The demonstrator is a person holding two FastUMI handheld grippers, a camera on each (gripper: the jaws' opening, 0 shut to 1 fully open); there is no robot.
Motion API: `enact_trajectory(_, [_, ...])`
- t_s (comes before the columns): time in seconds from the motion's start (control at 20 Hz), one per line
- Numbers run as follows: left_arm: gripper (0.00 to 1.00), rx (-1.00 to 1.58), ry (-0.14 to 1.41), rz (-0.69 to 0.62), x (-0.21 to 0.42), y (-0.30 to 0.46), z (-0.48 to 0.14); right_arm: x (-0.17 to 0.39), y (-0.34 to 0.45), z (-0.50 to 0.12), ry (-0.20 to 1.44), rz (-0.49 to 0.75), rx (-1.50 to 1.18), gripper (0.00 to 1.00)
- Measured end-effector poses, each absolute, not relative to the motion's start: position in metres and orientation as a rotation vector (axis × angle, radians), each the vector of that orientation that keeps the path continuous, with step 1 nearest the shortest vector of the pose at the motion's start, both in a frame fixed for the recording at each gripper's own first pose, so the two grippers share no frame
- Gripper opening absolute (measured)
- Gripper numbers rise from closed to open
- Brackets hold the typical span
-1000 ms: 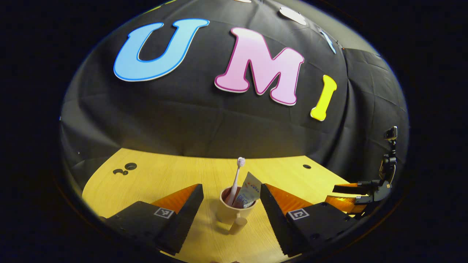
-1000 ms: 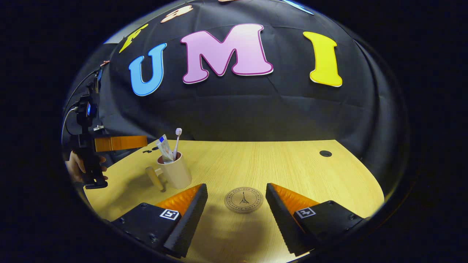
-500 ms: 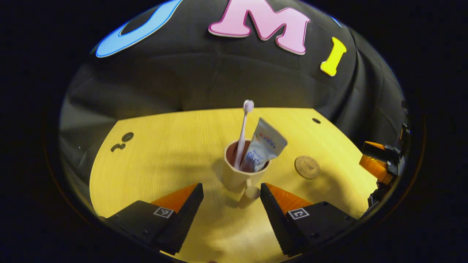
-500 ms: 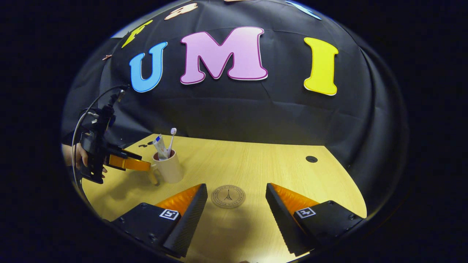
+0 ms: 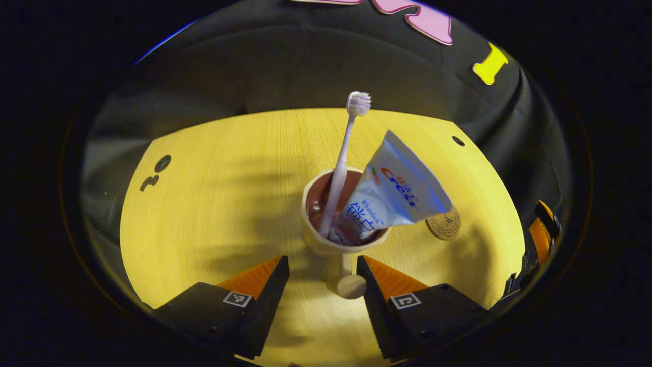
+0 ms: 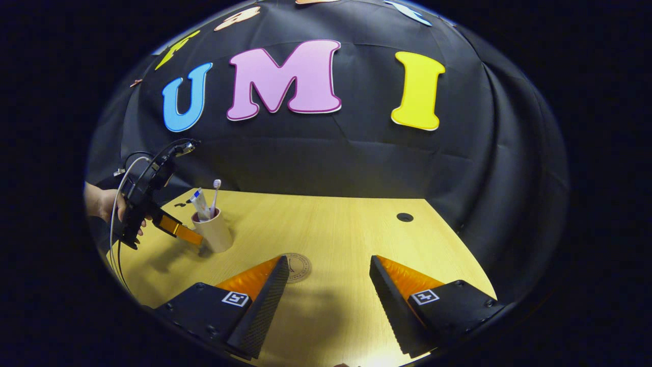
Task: Put the toothbrush and toothpaste on the desktop into the cup, then pick up the cup and place it on the coaster on the desktop.
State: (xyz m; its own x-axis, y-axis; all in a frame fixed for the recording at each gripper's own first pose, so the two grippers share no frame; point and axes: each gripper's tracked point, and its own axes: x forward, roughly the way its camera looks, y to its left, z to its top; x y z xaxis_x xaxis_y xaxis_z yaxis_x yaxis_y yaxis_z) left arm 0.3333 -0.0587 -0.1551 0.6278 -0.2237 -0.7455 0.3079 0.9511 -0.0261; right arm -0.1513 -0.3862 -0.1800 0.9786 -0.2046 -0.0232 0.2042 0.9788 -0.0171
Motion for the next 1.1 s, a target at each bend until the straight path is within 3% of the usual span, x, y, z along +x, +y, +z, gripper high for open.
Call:
enact_trajectory(0.25, [0.69, 0.17, 0.937, -0.317, 0.334, -0.069, -0.164, -0.17, -0.41, -0.187, 0.039, -0.272, 0.02, 0.98])
enact_trajectory(0.3, [0.52, 0.19, 0.944, -0.322, 0.335, -0.072, -0.164, -0.173, -0.414, -0.189, 0.044, -0.285, 0.028, 0.98])
enact_trajectory(0.4, [0.48, 0.229, 0.966, -0.319, 0.336, -0.073, -0.168, -0.179, -0.422, -0.19, 0.043, -0.31, 0.044, 0.98])
enact_trajectory(0.55, [0.32, 0.244, 1.014, -0.335, 0.332, -0.075, -0.171, -0.186, -0.429, -0.194, 0.048, -0.336, 0.059, 0.98])
enact_trajectory(0.65, [0.36, 0.263, 1.024, -0.348, 0.331, -0.075, -0.172, -0.189, -0.43, -0.196, 0.052, -0.343, 0.061, 0.98])
enact_trajectory(0.85, [0.25, 0.267, 1.012, -0.367, 0.331, -0.075, -0.17, -0.194, -0.432, -0.197, 0.058, -0.354, 0.061, 0.98])
enact_trajectory(1.0, [0.25, 0.267, 1.007, -0.371, 0.329, -0.078, -0.167, -0.195, -0.433, -0.197, 0.061, -0.356, 0.057, 0.98])
enact_trajectory(1.05, [0.29, 0.27, 1.0, -0.376, 0.329, -0.08, -0.164, -0.196, -0.433, -0.196, 0.06, -0.356, 0.056, 0.98])
enact_trajectory(1.1, [0.24, 0.275, 0.991, -0.383, 0.328, -0.084, -0.162, -0.196, -0.434, -0.195, 0.059, -0.358, 0.055, 0.98])
